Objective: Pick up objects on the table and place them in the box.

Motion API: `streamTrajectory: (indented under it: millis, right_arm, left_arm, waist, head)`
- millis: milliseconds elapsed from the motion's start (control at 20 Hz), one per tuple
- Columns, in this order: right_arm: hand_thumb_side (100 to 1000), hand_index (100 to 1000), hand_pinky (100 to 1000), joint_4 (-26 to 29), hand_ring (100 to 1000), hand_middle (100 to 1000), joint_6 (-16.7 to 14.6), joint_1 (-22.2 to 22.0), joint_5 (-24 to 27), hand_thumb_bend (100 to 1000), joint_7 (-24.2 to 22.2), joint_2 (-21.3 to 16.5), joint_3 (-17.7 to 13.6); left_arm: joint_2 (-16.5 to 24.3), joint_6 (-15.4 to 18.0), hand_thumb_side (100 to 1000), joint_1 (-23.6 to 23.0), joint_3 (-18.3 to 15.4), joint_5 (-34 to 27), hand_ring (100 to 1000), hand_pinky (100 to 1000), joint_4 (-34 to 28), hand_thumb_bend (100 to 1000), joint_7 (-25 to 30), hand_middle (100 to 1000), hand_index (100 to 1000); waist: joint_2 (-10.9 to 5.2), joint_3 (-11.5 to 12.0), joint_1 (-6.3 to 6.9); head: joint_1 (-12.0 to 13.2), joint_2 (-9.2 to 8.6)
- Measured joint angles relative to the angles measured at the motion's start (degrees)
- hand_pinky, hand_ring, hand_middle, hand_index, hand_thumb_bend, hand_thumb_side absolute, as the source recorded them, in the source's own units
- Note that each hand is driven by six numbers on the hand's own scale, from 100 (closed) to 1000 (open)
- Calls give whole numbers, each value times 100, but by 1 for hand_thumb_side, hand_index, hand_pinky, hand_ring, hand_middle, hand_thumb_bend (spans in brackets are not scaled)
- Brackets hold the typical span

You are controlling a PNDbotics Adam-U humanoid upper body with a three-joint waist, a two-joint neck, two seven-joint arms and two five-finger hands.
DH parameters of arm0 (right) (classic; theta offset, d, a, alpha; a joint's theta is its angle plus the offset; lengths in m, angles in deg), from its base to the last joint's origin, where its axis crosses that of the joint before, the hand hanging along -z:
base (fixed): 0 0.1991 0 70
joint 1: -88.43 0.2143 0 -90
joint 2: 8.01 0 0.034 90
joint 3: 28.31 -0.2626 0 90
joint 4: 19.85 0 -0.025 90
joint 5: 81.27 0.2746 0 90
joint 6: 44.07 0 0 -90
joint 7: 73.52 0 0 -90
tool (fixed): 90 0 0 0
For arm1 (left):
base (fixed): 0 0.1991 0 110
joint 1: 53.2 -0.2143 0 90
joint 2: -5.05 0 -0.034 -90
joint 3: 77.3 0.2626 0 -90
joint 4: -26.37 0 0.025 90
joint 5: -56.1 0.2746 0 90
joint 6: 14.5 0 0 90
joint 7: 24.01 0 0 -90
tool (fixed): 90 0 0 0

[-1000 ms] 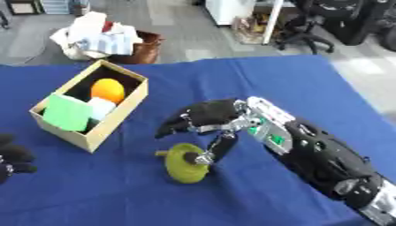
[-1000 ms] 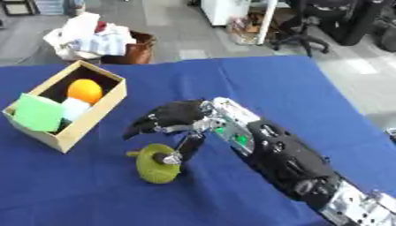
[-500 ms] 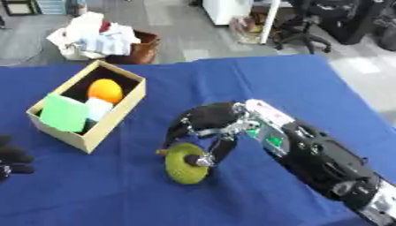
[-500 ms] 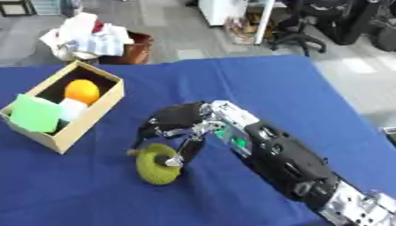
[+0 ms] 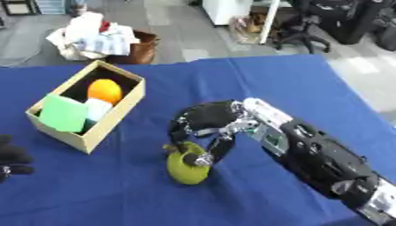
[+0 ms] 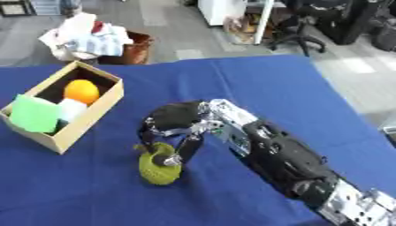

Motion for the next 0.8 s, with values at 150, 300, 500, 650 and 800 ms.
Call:
streamTrajectory:
  millis: [150, 300, 500, 650, 800]
  right_arm:
    - [212, 354, 760, 96, 736, 557, -45, 52, 191, 100, 45, 0, -6]
    - [209, 349, 759, 179, 732, 552, -69, 102, 345, 100, 69, 0, -42]
    - [208, 346, 759, 263, 731, 548, -84, 170, 522, 100, 84, -1, -111]
    - [208, 346, 760, 323, 733, 548, -98, 249, 625, 100, 98, -3, -155]
    - [207, 347, 763, 366, 738, 551, -130, 370, 683, 100, 130, -7, -221]
  left_arm:
    - [0, 0, 854, -1, 0, 0, 648, 619, 0, 100, 0, 602, 806]
    - [0, 0, 854, -2, -2, 0, 648, 619, 0, 100, 0, 602, 806]
    - [0, 0, 854, -3, -4, 0, 649, 619, 0, 100, 0, 602, 806]
    - [0, 0, 854, -4, -12, 0, 649, 619, 0, 100, 0, 602, 806]
    - [0, 0, 854, -7, -14, 0, 649, 619, 0, 100, 0, 602, 806]
  waist:
    - [0, -2, 0]
    - [0, -2, 0]
    - [0, -3, 0]
    - [0, -4, 0]
    - [0, -5, 0]
  head:
    - [0, 0]
    - [1, 0]
    - [1, 0]
    - [1, 0]
    - [1, 0]
